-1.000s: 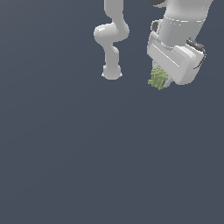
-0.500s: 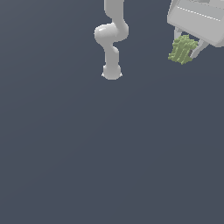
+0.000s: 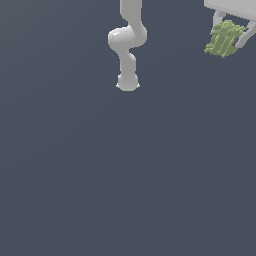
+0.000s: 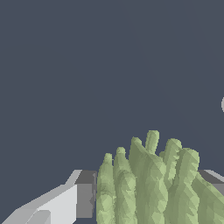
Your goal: Pick up the object and move it to a goal position.
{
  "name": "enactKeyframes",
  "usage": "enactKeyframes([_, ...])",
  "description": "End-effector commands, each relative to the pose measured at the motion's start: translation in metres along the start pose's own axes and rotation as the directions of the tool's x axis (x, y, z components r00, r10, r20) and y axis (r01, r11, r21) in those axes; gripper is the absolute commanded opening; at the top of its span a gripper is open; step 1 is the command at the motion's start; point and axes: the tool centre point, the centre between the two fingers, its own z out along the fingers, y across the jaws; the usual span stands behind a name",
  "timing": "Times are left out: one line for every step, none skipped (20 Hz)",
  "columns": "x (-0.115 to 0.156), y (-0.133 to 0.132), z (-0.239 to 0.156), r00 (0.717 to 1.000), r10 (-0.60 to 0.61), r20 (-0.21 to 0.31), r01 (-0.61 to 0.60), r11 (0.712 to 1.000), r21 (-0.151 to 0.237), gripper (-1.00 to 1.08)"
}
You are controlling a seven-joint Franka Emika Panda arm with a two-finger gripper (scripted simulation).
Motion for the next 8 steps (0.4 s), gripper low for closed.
enactKeyframes([-0.0021, -0.0003, -0.0043, 1.0, 0.0, 0.0, 0.0, 1.0, -0.001, -1.0])
enactKeyframes([-0.0026, -0.0004, -0.0052, 1.0, 0.0, 0.0, 0.0, 1.0, -0.001, -1.0])
enactKeyframes([-0.0029, -0.0006, -0.0058, 1.0, 0.0, 0.0, 0.0, 1.0, -0.001, -1.0])
enactKeyframes([-0.0031, -0.0007, -0.0061, 1.0, 0.0, 0.0, 0.0, 1.0, -0.001, -1.0])
enactKeyframes([-0.0031, -0.0008, -0.0061, 1.0, 0.0, 0.0, 0.0, 1.0, -0.001, -1.0])
enactKeyframes([-0.0029, -0.0009, -0.0058, 1.0, 0.0, 0.0, 0.0, 1.0, -0.001, -1.0])
enactKeyframes([-0.0027, -0.001, -0.0053, 1.0, 0.0, 0.0, 0.0, 1.0, -0.001, -1.0])
enactKeyframes([-0.0026, -0.001, -0.0051, 1.0, 0.0, 0.0, 0.0, 1.0, -0.001, -1.0])
